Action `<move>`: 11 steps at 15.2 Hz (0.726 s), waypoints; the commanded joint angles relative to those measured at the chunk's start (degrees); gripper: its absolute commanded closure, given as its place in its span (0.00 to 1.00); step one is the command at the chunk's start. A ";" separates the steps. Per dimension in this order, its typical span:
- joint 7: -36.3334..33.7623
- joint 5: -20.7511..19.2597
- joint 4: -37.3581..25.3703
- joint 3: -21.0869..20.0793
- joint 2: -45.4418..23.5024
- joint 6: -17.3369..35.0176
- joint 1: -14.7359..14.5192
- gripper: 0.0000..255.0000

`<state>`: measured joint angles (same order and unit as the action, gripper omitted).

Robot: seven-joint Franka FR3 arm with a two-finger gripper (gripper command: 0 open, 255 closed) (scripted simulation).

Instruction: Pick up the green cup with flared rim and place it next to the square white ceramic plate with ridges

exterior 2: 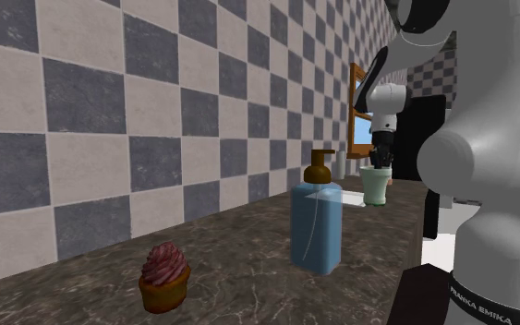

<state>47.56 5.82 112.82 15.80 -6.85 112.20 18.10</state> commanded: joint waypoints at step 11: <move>0.59 0.53 1.65 -0.03 -1.36 2.98 0.11 1.00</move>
<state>48.14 6.34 114.48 15.77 -8.22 115.18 18.21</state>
